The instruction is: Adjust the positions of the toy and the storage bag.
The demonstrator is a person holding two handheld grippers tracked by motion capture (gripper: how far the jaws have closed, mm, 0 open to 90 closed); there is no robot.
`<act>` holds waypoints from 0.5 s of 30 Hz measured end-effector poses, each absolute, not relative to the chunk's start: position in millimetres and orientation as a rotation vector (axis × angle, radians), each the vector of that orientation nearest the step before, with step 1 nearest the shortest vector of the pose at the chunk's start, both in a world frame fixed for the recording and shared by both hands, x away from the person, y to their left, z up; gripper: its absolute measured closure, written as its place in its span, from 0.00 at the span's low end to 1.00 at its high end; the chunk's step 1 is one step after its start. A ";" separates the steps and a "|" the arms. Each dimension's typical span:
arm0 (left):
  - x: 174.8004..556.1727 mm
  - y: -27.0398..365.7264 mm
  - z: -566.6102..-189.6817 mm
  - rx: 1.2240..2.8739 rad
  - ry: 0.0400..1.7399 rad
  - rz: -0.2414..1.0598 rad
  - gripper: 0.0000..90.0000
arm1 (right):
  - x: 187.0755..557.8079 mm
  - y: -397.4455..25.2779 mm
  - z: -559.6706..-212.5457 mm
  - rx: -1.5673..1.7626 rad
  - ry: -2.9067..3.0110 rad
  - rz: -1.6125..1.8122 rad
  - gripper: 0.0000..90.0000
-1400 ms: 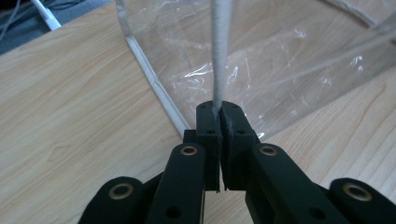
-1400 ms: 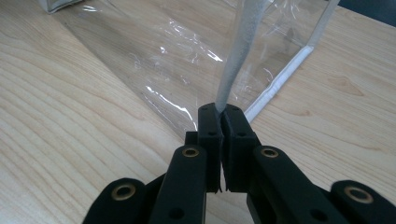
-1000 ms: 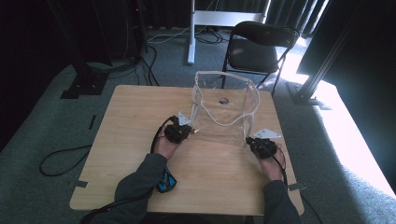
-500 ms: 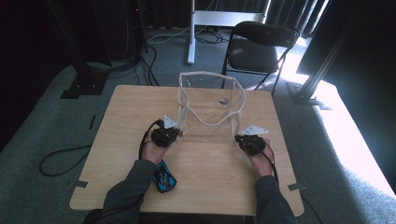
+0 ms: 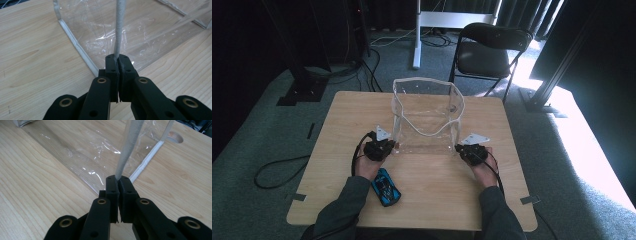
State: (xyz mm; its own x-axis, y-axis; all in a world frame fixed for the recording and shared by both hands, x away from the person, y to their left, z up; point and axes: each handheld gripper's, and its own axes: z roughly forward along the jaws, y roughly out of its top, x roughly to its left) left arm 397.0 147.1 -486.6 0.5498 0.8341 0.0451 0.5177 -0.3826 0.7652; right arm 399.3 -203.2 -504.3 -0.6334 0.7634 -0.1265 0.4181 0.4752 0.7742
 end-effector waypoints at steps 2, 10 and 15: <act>395.6 148.1 -486.8 2.065 1.085 0.565 0.98 | 400.0 -202.8 -504.4 0.974 2.270 1.011 0.97; 395.2 152.8 -487.3 2.071 1.096 0.544 0.89 | 399.5 -200.9 -504.5 0.968 2.289 1.013 0.87; 384.7 170.2 -486.4 2.054 1.134 0.535 0.79 | 393.5 -195.7 -504.2 0.946 2.283 0.959 0.71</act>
